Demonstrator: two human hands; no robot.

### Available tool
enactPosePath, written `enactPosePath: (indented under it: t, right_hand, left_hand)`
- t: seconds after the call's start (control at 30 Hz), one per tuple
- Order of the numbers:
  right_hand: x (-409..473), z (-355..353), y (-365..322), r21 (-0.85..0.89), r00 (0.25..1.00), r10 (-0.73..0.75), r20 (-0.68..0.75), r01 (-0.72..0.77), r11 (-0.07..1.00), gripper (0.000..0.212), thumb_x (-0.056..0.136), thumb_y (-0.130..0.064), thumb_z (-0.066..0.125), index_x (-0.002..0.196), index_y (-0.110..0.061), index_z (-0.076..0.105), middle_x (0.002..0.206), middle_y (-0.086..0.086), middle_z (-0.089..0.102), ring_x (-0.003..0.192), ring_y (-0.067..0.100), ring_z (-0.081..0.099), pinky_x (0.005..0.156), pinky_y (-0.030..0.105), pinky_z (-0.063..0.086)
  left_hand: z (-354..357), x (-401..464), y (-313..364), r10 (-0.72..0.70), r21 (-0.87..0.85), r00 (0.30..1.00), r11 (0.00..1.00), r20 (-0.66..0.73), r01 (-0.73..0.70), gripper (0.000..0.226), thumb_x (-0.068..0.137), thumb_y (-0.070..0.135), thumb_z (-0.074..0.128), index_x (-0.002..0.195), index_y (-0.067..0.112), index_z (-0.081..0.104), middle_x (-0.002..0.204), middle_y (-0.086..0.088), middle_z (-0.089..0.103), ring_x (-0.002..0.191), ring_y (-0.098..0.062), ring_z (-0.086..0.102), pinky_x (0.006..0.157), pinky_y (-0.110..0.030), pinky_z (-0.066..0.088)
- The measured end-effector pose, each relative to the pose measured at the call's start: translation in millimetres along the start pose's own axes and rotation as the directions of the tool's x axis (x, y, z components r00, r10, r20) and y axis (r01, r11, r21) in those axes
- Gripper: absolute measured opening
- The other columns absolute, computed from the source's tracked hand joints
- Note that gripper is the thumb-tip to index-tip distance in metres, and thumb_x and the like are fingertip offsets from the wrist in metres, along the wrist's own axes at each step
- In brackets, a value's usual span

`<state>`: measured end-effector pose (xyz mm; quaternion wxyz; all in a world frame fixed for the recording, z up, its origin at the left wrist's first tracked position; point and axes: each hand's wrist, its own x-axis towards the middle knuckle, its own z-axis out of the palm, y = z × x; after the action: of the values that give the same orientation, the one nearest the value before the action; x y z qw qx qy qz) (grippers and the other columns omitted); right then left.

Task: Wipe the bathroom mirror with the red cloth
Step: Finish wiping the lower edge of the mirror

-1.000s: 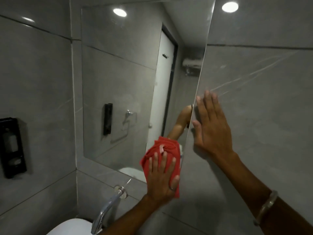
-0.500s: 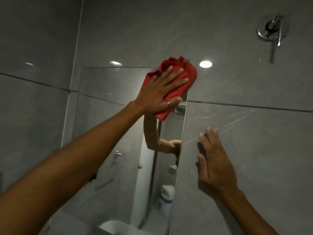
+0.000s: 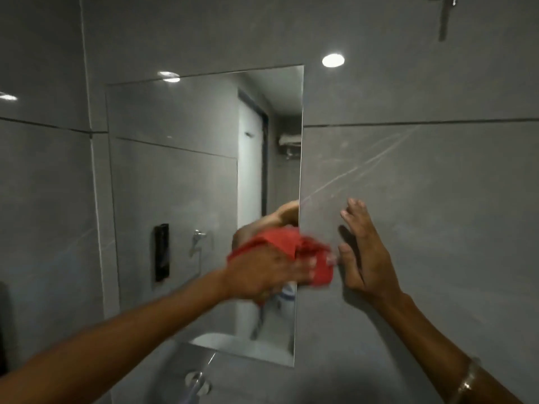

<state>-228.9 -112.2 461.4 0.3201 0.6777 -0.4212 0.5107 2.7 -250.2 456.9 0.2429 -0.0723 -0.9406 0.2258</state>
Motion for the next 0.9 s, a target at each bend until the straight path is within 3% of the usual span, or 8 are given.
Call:
enactPosePath:
  t: [0.13, 0.27, 0.4, 0.47, 0.53, 0.67, 0.77, 0.9]
  right_hand:
    - [-64, -11, -20, 0.059, 0.987, 0.15, 0.051, -0.153, 0.986, 0.057, 0.101, -0.021, 0.048, 0.15, 0.008, 0.046, 0.164, 0.019, 0.039, 0.159, 0.029, 0.027, 0.131, 0.021, 0.021]
    - [-143, -16, -56, 0.09, 0.897, 0.42, 0.14, -0.434, 0.896, 0.054, 0.102, -0.028, 0.045, 0.145, 0.002, 0.058, 0.156, 0.007, 0.051, 0.153, 0.001, 0.037, 0.124, 0.008, 0.026]
    - [-241, -8, -95, 0.146, 0.671, 0.7, 0.245, -0.739, 0.657, 0.027, 0.102, -0.011, 0.059, 0.127, -0.011, 0.07, 0.134, 0.014, 0.072, 0.124, 0.014, 0.064, 0.109, 0.008, 0.041]
    - [-282, -1, -118, 0.168, 0.443, 0.838, 0.318, -0.897, 0.41, 0.034, 0.099, 0.001, 0.066, 0.131, -0.011, 0.066, 0.135, 0.019, 0.07, 0.118, 0.012, 0.065, 0.099, 0.008, 0.048]
    - [-308, 4, -137, 0.208, 0.089, 0.891, 0.445, -0.978, -0.006, 0.035, 0.101, -0.012, 0.068, 0.136, -0.012, 0.064, 0.141, 0.018, 0.067, 0.124, 0.026, 0.066, 0.108, 0.031, 0.055]
    - [-330, 7, -149, 0.369, -0.18, 0.538, 0.823, -0.551, -0.748, 0.063, 0.096, -0.048, 0.057, 0.143, -0.007, 0.063, 0.143, 0.022, 0.067, 0.119, 0.032, 0.071, 0.117, 0.053, 0.048]
    - [-350, 2, -143, 0.287, -0.271, 0.464, 0.843, -0.503, -0.815, 0.051, 0.1, -0.04, 0.057, 0.133, -0.003, 0.069, 0.128, 0.02, 0.074, 0.114, 0.034, 0.071, 0.115, 0.05, 0.048]
    - [-391, -7, -125, 0.109, -0.384, 0.461, 0.8, -0.663, -0.74, 0.016, 0.096, -0.012, 0.065, 0.109, -0.01, 0.075, 0.103, 0.01, 0.081, 0.091, 0.025, 0.076, 0.086, 0.039, 0.061]
  left_hand:
    - [83, -78, 61, -0.036, -0.208, 0.965, 0.974, 0.261, 0.093, 0.055, 0.106, 0.013, 0.045, 0.16, 0.018, 0.034, 0.171, 0.001, 0.023, 0.158, -0.016, 0.023, 0.128, -0.046, 0.022]
    - [124, -110, 130, -0.217, -0.443, 0.927, 0.829, 0.306, 0.341, 0.045, 0.107, 0.023, 0.052, 0.15, 0.033, 0.05, 0.147, 0.018, 0.058, 0.142, -0.028, 0.051, 0.118, -0.024, 0.038]
    - [141, -99, 216, -0.673, -0.763, 0.624, 0.135, 0.397, 0.632, 0.056, 0.098, 0.006, 0.049, 0.149, 0.03, 0.048, 0.153, 0.026, 0.047, 0.15, -0.009, 0.038, 0.122, -0.017, 0.031]
    - [140, -91, 249, -0.739, -0.814, 0.367, -0.429, 0.565, 0.392, 0.053, 0.094, 0.008, 0.05, 0.135, 0.037, 0.066, 0.145, 0.014, 0.062, 0.133, -0.008, 0.059, 0.105, -0.018, 0.05]
    - [145, -80, 279, -0.64, -0.699, 0.299, -0.695, 0.708, 0.167, 0.049, 0.09, 0.014, 0.058, 0.139, 0.022, 0.065, 0.133, -0.012, 0.071, 0.114, -0.025, 0.073, 0.099, -0.04, 0.058]
    - [155, -65, 329, -0.515, -0.517, 0.297, -0.852, 0.804, -0.078, 0.075, 0.076, 0.021, 0.08, 0.142, -0.004, 0.052, 0.101, -0.013, 0.079, 0.092, -0.026, 0.078, 0.084, -0.063, 0.056]
    - [170, -64, 353, -0.412, -0.395, 0.327, -0.911, 0.851, -0.12, 0.066, 0.063, 0.008, 0.079, 0.127, -0.004, 0.065, 0.111, -0.025, 0.074, 0.098, -0.038, 0.074, 0.089, -0.047, 0.061]
    - [206, -75, 360, -0.486, -0.501, 0.132, -0.802, 0.864, 0.326, 0.066, 0.072, -0.014, 0.061, 0.136, 0.001, 0.057, 0.113, -0.015, 0.072, 0.098, -0.025, 0.069, 0.087, -0.034, 0.057]
